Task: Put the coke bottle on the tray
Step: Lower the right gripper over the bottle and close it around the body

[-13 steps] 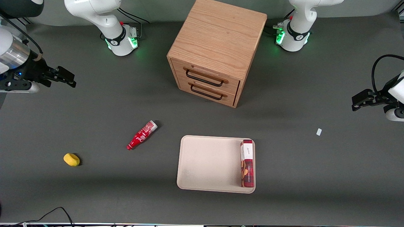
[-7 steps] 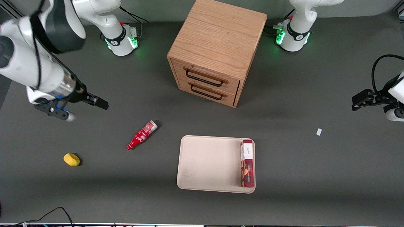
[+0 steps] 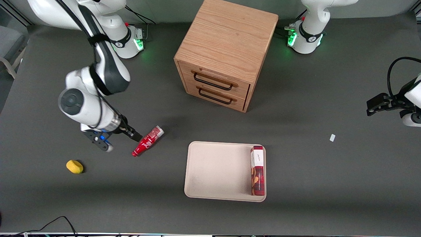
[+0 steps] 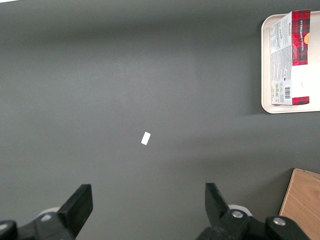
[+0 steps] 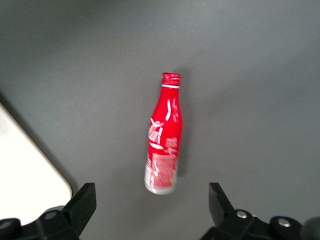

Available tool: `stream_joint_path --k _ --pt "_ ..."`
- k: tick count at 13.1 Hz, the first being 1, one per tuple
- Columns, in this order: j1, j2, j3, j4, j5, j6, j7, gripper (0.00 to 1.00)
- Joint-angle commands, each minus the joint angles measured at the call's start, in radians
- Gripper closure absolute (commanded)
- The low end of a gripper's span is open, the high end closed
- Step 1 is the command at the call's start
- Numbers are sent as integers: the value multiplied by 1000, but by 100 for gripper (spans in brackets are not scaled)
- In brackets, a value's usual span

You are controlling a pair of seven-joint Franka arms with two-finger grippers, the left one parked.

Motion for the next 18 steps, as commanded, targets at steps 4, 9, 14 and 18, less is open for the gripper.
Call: stream_joint_path --k 4,9,14,18 --pt "13 142 -2 -101 -12 272 102 0" --pt "13 208 -2 -101 -12 352 107 0" --pt "16 219 -2 -98 -52 354 107 75" --pt "12 207 -2 -48 -58 301 61 100"
